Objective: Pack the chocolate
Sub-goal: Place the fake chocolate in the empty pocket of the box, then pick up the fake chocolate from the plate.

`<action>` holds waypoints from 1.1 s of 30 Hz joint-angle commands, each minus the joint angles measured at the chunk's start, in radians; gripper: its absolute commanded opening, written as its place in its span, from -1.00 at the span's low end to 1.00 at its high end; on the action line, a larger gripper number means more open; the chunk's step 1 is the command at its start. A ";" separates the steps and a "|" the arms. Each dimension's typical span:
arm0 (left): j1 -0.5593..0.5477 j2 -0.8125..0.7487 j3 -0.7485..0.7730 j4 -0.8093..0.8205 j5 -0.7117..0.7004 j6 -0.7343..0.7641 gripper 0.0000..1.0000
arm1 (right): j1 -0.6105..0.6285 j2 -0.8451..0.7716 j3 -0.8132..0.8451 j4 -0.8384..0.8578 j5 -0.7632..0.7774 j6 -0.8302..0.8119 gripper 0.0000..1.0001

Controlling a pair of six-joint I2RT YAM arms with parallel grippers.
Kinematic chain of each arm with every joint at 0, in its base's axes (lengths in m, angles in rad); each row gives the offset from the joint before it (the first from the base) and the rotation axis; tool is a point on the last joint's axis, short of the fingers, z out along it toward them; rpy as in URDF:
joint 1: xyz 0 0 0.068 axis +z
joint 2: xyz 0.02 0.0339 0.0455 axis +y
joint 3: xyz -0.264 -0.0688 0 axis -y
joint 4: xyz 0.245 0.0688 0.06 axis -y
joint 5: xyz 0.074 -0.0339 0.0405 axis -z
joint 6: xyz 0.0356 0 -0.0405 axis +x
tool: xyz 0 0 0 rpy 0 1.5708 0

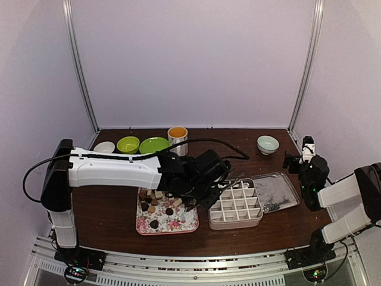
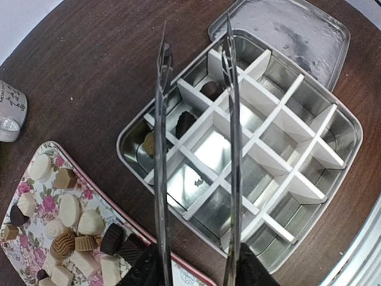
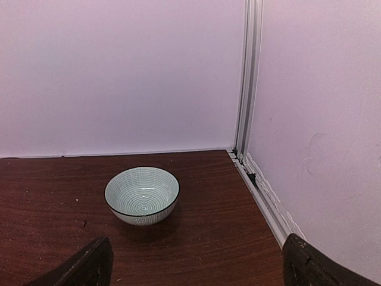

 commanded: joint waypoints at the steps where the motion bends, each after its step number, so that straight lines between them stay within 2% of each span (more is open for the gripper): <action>1: 0.007 -0.079 -0.038 -0.004 -0.056 -0.037 -0.19 | -0.007 0.002 0.012 0.000 0.007 0.001 1.00; 11: 0.007 -0.292 -0.203 -0.086 -0.045 -0.130 -0.21 | -0.008 0.002 0.012 0.002 0.006 0.001 1.00; 15: 0.007 -0.367 -0.219 -0.262 -0.044 -0.187 -0.22 | -0.008 0.002 0.012 0.001 0.007 0.001 1.00; 21: 0.007 -0.477 -0.258 -0.423 0.008 -0.232 -0.21 | -0.008 0.001 0.012 0.001 0.006 0.001 1.00; 27: 0.007 -0.504 -0.299 -0.489 0.035 -0.232 -0.25 | -0.008 0.002 0.011 0.001 0.006 0.000 1.00; 33: 0.007 -0.453 -0.305 -0.488 0.045 -0.213 -0.19 | -0.008 0.002 0.011 0.001 0.007 0.001 1.00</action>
